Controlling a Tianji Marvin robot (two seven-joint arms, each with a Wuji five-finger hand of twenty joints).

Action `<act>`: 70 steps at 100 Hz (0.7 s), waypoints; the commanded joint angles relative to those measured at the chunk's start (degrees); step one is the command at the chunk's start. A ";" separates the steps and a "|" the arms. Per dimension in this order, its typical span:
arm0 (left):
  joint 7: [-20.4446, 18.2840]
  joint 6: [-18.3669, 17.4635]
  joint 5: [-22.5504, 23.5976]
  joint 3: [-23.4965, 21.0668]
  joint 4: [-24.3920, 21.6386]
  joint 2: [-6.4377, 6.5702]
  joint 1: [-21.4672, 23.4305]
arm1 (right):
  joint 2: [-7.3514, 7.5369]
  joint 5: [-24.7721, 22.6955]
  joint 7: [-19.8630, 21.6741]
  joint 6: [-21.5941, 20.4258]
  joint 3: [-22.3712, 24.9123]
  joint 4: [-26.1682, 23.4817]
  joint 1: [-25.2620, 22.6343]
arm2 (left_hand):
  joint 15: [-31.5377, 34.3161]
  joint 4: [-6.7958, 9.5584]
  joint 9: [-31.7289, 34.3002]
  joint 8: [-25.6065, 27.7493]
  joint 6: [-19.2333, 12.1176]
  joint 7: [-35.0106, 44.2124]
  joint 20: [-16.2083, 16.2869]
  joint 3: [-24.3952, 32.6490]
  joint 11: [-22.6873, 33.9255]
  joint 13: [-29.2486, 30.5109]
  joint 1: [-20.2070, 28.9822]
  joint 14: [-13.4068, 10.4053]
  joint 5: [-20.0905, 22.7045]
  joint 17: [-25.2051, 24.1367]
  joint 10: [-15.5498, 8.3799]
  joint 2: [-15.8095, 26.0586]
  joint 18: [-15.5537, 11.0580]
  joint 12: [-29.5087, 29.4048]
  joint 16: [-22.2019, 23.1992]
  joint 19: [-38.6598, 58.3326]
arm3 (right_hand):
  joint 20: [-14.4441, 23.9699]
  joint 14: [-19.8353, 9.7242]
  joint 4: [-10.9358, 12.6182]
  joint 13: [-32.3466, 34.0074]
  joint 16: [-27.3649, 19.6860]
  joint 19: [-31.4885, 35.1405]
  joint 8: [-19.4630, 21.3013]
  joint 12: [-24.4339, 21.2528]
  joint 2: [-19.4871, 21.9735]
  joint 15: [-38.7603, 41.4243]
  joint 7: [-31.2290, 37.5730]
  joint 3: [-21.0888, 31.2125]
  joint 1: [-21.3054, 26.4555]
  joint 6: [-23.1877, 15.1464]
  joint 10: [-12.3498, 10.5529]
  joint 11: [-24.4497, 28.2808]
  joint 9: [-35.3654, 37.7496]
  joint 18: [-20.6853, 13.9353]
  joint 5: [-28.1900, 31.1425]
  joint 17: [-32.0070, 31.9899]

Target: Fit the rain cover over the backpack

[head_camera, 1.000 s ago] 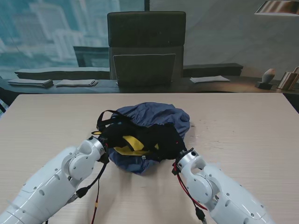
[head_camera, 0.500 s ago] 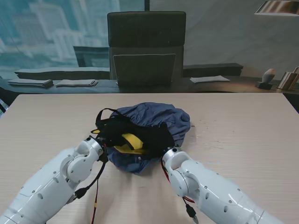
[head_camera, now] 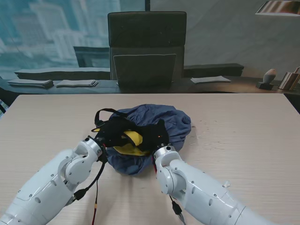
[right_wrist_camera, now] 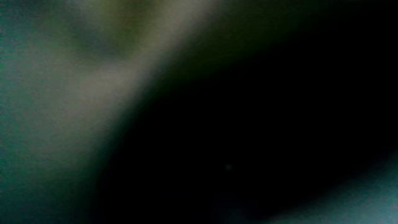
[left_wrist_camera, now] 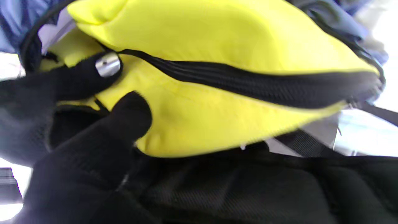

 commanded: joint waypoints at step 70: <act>-0.65 -3.32 8.18 -21.23 -21.79 1.08 24.06 | -8.28 18.43 -10.40 7.13 8.86 -3.74 -4.82 | 17.21 -0.26 18.94 8.32 -5.94 4.22 7.02 -5.34 15.04 12.13 -1.96 0.59 15.23 9.34 -3.94 -2.79 1.71 22.32 11.28 13.96 | -0.39 2.82 -0.02 6.24 1.56 3.25 8.75 6.58 2.79 6.33 5.91 9.23 5.34 4.73 11.50 4.28 6.68 1.26 4.15 0.47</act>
